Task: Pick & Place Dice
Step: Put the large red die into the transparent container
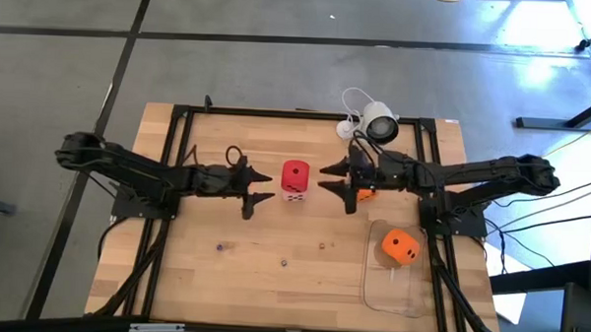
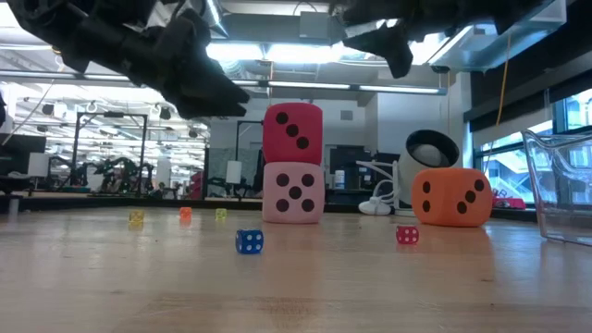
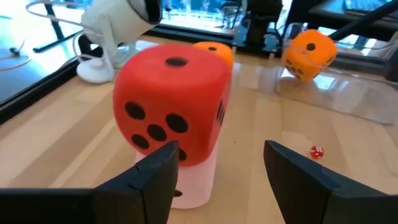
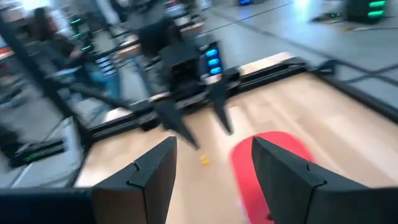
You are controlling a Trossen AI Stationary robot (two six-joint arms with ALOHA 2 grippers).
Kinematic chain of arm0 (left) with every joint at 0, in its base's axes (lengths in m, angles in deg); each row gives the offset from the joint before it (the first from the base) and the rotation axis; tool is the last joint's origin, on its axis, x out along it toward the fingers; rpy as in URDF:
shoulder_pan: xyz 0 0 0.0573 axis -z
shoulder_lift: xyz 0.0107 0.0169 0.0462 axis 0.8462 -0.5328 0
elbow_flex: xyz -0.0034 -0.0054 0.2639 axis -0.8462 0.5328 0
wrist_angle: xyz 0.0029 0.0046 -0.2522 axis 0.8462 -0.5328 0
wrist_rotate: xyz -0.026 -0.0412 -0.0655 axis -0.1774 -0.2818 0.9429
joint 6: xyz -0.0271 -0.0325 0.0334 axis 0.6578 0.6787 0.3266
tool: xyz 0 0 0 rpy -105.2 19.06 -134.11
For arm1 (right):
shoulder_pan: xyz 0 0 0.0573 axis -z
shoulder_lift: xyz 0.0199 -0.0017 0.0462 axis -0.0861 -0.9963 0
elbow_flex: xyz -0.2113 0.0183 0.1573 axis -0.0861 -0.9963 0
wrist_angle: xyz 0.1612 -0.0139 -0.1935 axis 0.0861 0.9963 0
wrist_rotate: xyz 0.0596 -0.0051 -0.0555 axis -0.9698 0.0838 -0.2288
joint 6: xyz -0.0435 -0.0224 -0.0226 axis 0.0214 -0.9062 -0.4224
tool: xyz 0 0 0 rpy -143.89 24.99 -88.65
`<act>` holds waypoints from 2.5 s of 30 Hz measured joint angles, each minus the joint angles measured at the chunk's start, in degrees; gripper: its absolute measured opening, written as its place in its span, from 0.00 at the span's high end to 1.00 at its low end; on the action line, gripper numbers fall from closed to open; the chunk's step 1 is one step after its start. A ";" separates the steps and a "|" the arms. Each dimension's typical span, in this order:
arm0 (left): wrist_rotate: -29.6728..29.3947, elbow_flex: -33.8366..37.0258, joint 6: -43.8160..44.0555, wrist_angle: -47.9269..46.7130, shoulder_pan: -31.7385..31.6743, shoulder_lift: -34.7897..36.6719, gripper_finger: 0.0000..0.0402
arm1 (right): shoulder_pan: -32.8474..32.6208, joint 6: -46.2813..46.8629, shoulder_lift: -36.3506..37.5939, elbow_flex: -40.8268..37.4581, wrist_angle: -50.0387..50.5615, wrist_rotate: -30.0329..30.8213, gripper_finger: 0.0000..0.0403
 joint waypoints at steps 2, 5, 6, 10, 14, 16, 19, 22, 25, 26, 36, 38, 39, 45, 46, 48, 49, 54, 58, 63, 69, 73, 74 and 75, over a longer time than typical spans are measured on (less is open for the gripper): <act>-0.85 0.00 1.10 0.02 0.27 -0.71 0.43 | -0.81 0.17 -0.20 -0.02 0.66 4.66 0.48; -3.63 0.00 2.37 -0.08 1.04 -1.84 0.43 | -1.77 0.13 -1.29 0.01 0.45 9.16 0.48; -4.79 0.00 2.66 0.18 1.40 -2.31 0.43 | -1.98 0.13 -1.79 0.00 0.85 10.01 0.48; -9.90 0.00 4.08 2.05 2.91 -4.55 0.43 | -2.32 1.87 -4.62 0.00 0.50 14.08 0.48; -13.06 0.00 4.26 6.02 4.10 -7.37 0.43 | -2.30 3.38 -7.72 0.00 0.51 18.65 0.48; -14.49 -0.02 4.26 8.00 4.49 -8.80 0.43 | -2.30 3.46 -9.00 0.00 0.64 20.16 0.48; -15.75 -0.02 4.44 10.36 4.78 -10.97 0.43 | -2.30 3.33 -9.97 -0.02 0.77 22.33 0.48; -16.63 -0.02 5.63 11.59 4.78 -12.89 0.43 | -2.24 2.82 -10.18 0.00 0.75 25.39 0.48; -17.34 -0.02 6.84 13.00 4.78 -14.70 0.43 | -2.24 1.59 -10.21 0.00 0.80 28.22 0.48; -17.65 -0.02 7.32 13.16 4.78 -15.18 0.43 | -2.24 1.51 -10.21 0.00 0.95 28.78 0.48; -18.04 -1.52 7.08 17.60 4.78 -19.86 0.43 | -2.24 1.42 -10.21 0.00 2.02 30.89 0.48; -18.00 -2.33 6.20 17.56 4.78 -20.23 0.42 | -2.24 1.42 -10.21 0.00 2.03 30.89 0.48; -17.87 -2.75 5.91 17.52 4.78 -20.42 0.42 | -2.24 1.42 -10.21 0.00 2.04 30.89 0.48; -17.89 -3.75 4.14 17.75 4.73 -20.83 0.39 | -2.24 1.51 -10.21 0.00 2.05 30.84 0.48; -18.06 -3.74 4.14 17.71 4.71 -20.83 0.39 | -2.24 1.57 -10.21 0.00 2.05 30.83 0.48; -18.33 -3.74 4.12 17.67 4.69 -20.83 0.39 | -2.24 1.57 -10.21 0.00 2.05 30.67 0.48; -18.61 -3.74 4.12 17.46 4.69 -20.81 0.39 | -2.24 1.58 -10.21 0.00 2.05 30.62 0.48; -21.47 -3.74 5.03 15.17 4.62 -20.81 0.39 | -2.24 1.82 -10.21 0.00 1.98 29.38 0.48; -21.13 -3.74 5.01 15.10 4.14 -20.81 0.38 | -2.24 2.59 -10.21 0.00 2.01 29.97 0.48; -21.01 -3.74 5.05 15.11 3.93 -20.81 0.38 | -1.51 2.82 -10.21 0.00 5.38 34.07 0.48; -20.97 -3.74 5.65 15.11 3.95 -20.81 0.38 | 1.26 4.20 -12.57 0.00 5.65 30.48 0.48; -19.12 -3.74 6.49 15.11 3.95 -20.81 0.38 | 3.15 4.22 -15.13 0.00 5.41 29.62 0.48; -18.98 -3.74 6.69 15.11 3.95 -20.81 0.38 | 3.61 4.25 -15.77 0.00 5.13 29.59 0.48; -18.85 -3.74 6.77 15.11 3.95 -20.81 0.38 | 4.02 4.28 -16.32 0.00 4.80 29.54 0.48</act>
